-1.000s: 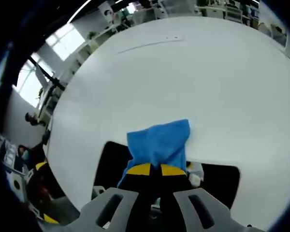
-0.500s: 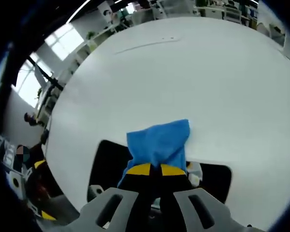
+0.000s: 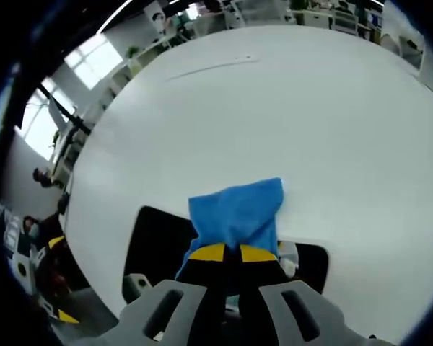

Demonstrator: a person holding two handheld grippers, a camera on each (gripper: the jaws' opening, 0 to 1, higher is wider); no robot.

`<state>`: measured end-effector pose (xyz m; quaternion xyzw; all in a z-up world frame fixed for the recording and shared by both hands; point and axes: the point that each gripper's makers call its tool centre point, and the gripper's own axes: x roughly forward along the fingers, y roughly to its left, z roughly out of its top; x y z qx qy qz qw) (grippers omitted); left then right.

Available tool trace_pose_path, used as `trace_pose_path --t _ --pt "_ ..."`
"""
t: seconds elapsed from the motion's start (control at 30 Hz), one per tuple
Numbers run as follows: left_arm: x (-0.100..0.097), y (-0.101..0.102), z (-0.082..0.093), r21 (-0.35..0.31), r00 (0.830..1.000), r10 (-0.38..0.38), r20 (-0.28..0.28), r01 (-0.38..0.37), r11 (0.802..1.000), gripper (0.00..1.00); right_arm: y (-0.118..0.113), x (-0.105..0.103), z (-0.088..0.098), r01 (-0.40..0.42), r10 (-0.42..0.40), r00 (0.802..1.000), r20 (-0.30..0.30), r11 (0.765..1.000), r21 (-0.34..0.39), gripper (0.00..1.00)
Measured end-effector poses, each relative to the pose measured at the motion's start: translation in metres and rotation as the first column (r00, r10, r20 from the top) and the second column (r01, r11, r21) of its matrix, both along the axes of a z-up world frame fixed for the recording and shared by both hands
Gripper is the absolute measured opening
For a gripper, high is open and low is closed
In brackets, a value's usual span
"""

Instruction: Wipe the mirror surface with the cleaning cloth until all visible marks leave the cleaned area.

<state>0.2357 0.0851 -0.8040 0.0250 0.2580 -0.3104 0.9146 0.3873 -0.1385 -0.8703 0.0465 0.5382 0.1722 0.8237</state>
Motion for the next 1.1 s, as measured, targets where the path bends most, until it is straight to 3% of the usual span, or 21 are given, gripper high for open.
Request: trace_pose_path --t 0.5,1.1 --pt "-0.001 0.0 0.0 0.002 1.0 -0.006 -0.002 0.006 1.0 0.99 -0.004 0.0 -0.001 0.017 -0.017 1.0 0.01 1.0 -0.007 0.0" --pt "0.0 0.0 0.0 0.0 1.0 -0.001 0.004 0.001 1.0 0.99 0.0 -0.03 0.004 0.052 -0.053 0.997 0.061 0.998 0.018 0.0"
